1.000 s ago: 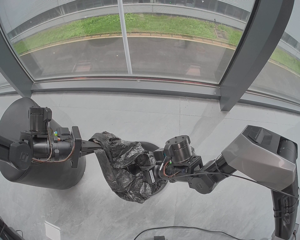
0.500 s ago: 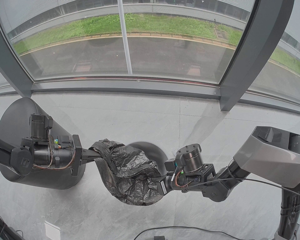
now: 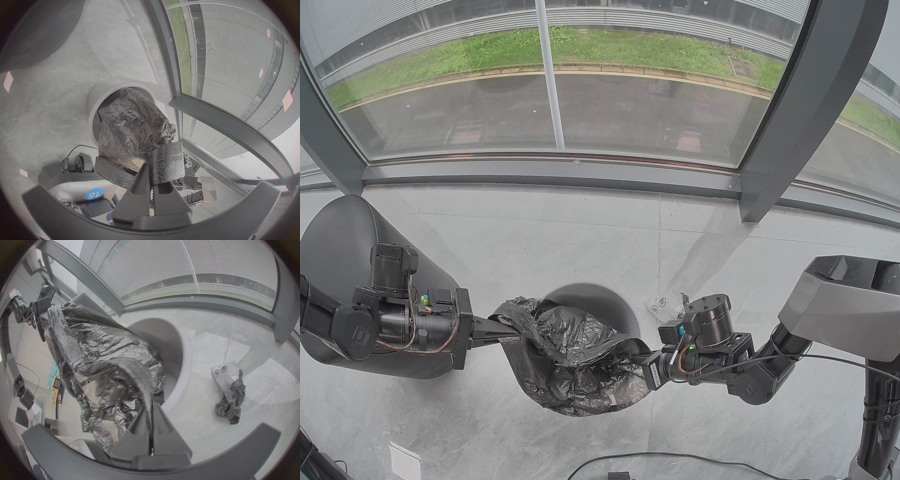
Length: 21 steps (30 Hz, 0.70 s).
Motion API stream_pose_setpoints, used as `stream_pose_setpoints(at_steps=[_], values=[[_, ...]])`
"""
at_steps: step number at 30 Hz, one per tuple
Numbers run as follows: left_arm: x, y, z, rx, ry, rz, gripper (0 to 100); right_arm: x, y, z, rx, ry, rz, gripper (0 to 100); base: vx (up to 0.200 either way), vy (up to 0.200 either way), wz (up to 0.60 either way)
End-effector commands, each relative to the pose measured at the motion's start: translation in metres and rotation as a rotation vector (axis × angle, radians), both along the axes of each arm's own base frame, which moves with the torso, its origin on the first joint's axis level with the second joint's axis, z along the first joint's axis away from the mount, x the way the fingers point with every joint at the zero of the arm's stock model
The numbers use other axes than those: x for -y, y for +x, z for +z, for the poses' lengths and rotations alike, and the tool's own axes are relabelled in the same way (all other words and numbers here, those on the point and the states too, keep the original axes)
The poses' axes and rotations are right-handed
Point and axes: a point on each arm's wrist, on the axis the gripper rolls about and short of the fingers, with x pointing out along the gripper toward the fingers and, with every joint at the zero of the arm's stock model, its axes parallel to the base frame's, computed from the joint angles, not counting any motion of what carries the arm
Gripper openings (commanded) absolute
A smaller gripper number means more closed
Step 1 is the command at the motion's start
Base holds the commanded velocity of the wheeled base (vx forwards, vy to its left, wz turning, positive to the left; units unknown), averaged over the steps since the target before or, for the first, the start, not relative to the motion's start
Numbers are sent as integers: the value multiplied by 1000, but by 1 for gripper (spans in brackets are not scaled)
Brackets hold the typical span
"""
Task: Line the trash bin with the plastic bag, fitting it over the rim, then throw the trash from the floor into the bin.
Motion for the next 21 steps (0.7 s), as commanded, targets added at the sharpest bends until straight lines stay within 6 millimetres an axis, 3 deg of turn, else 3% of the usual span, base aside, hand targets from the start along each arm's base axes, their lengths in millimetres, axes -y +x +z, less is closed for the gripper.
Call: stream_pose_setpoints(at_steps=[1, 16, 19, 21], values=[[4, 5, -9, -24, 5, -14, 0, 10, 10, -2, 13, 6, -37, 0, 0, 0, 0], [6, 20, -24, -53, 36, -5, 0, 9, 18, 12, 94, 47, -67, 0, 0, 0, 0], [6, 19, -26, -13, 93, 11, 0, 9, 18, 15, 102, 54, -68, 0, 0, 0, 0], [14, 16, -27, 61, 265, 60, 0, 8, 18, 23, 120, 65, -67, 0, 0, 0, 0]])
